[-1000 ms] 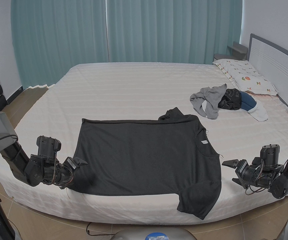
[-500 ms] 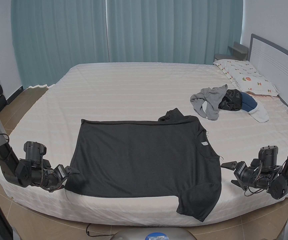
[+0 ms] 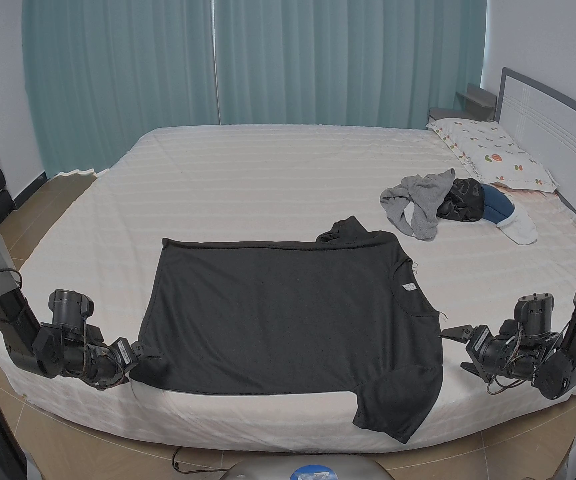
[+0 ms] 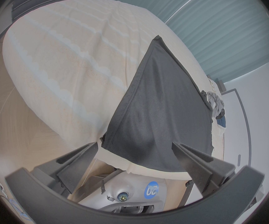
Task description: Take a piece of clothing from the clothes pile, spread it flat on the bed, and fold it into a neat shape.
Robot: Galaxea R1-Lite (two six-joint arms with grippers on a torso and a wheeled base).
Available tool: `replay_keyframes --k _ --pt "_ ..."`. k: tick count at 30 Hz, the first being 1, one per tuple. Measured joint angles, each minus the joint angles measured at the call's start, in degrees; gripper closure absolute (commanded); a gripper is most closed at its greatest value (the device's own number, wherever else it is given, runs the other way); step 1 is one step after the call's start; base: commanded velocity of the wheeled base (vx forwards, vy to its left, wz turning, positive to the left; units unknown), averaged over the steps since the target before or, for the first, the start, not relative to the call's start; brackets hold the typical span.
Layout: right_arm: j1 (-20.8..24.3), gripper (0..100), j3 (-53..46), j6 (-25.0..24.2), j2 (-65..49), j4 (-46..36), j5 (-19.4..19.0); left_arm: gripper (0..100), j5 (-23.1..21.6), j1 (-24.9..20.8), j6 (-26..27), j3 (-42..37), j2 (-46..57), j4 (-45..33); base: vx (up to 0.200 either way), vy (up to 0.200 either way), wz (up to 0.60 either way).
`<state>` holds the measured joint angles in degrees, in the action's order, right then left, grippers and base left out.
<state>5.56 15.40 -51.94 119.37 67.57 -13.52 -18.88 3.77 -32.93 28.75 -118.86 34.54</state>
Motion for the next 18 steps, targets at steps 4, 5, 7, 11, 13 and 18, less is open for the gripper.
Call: replay_keyframes --k 4,5,7,11,13,18 --pt "0.0 0 0.0 0.0 0.1 0.0 0.0 0 0.0 -0.2 0.4 0.1 -0.5 0.0 0.000 0.000 0.00" --pt "0.0 0 0.0 0.0 0.1 0.0 0.0 0 0.0 -0.2 0.4 0.2 -0.6 0.0 0.000 0.000 0.00" --pt "0.0 0 0.1 0.0 0.1 0.0 0.0 0 0.0 -0.2 0.4 0.5 -0.9 0.0 0.000 0.000 0.00" --pt "0.1 0 0.1 0.0 0.2 0.0 0.0 0 0.2 -0.4 0.5 1.2 -1.6 0.1 0.000 0.000 0.00" --pt "0.2 0 0.2 0.0 0.2 0.0 0.0 0 0.7 -0.9 0.6 1.6 -2.1 0.1 0.000 0.000 0.00" --pt "0.3 0 0.3 0.0 0.3 0.0 0.0 0 0.9 -1.8 0.6 2.5 -2.9 0.1 0.000 0.000 0.00"
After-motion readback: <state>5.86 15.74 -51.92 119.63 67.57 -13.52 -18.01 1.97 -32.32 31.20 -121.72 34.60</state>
